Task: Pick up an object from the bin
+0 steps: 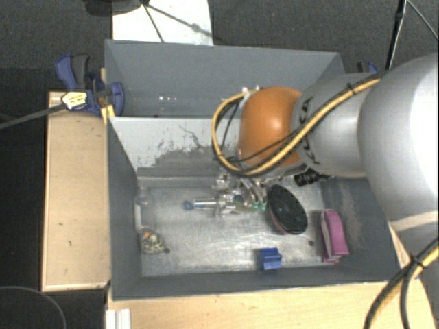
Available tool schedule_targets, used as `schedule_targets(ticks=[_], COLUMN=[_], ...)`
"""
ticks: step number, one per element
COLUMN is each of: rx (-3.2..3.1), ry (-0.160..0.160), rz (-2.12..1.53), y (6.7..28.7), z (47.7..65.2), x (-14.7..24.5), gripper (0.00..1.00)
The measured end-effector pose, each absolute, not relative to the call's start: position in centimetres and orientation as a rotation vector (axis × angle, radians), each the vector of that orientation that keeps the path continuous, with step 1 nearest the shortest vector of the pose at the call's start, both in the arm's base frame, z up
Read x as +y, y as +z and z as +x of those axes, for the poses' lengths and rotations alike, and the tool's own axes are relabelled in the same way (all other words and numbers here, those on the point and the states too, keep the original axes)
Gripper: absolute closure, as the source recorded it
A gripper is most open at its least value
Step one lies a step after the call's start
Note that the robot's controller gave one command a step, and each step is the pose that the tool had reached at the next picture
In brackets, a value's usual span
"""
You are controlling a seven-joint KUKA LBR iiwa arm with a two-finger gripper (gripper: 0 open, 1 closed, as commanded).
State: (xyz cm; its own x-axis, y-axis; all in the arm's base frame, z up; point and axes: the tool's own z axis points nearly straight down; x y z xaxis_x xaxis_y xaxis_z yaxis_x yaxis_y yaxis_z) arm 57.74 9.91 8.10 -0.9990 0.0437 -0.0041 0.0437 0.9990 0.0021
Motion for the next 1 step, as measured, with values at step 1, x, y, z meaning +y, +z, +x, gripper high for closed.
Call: schedule_targets(ticks=[1], rx=[3.129], ry=[0.004], rz=[0.128], y=[21.30], z=[58.03], x=[9.42], gripper=[1.00])
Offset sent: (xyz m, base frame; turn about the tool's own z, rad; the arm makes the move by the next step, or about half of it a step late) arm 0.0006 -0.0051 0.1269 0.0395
